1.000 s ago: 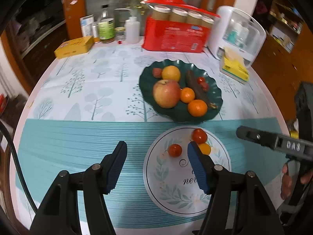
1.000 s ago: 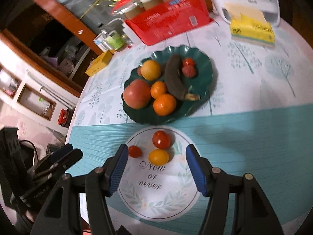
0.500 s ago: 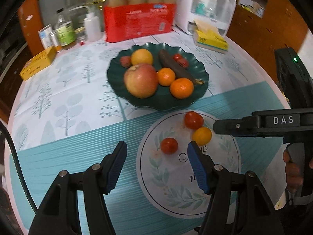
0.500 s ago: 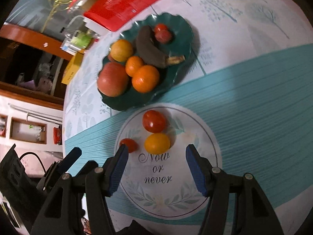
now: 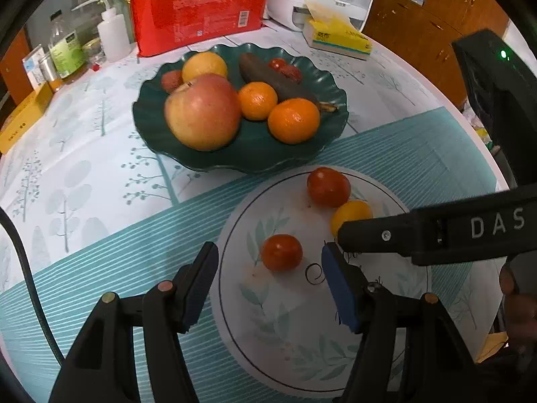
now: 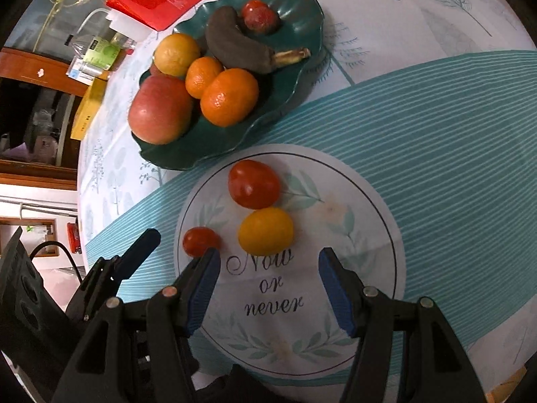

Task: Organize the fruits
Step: 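Grasp a red cherry tomato with the left tool while the right tool grasps a yellow cherry tomato, then carry both cherry tomatoes onto the green plate and open both tools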

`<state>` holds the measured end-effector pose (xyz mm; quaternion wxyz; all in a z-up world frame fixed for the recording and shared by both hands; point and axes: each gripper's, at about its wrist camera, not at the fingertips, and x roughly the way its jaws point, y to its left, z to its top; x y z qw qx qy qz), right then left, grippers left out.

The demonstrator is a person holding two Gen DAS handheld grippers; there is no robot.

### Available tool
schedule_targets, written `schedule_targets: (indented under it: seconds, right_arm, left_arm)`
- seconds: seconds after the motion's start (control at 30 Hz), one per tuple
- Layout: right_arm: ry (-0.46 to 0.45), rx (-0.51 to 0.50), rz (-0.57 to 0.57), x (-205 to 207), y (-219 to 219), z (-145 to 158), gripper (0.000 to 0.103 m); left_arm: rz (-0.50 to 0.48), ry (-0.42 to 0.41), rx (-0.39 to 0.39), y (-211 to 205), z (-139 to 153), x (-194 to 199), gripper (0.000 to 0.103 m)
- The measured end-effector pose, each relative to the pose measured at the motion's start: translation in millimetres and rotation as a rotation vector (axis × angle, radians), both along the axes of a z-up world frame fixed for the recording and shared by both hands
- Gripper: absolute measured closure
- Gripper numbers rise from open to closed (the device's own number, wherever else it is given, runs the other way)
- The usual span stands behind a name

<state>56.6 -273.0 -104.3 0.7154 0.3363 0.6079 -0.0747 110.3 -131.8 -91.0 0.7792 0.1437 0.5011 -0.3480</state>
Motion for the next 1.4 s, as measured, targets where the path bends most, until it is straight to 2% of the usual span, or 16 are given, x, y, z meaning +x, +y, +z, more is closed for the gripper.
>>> schedule_targets:
  seconds: [0.3,0.63,0.73,1.0,1.4]
  right_arm:
    - [0.045,-0.063,-0.016,7.3,4.1,-2.0,0.05]
    - [0.05,-0.061,-0.002,18.4,12.8,-3.8,0.06]
    - [0.039,-0.046,0.005,20.8,15.1,-4.1,0.068]
    - [0.041,-0.04,0.001,22.1,14.6,-2.9,0.069]
    - [-0.016,-0.045,-0.002,14.5,-9.7,16.7,0.069]
  left_arm:
    - [-0.015,0.018,-0.03,-1.5,-12.2,3.6,0.052]
    - [-0.017,0.025,-0.052,-1.2,-15.6,6.2,0.07]
    - [-0.027,0.028,-0.056,-3.6,-16.0,4.6,0.076]
    - [-0.023,0.02,-0.047,-5.1,-13.8,4.4,0.078]
    - [0.05,-0.025,-0.054,5.2,14.7,4.7,0.078]
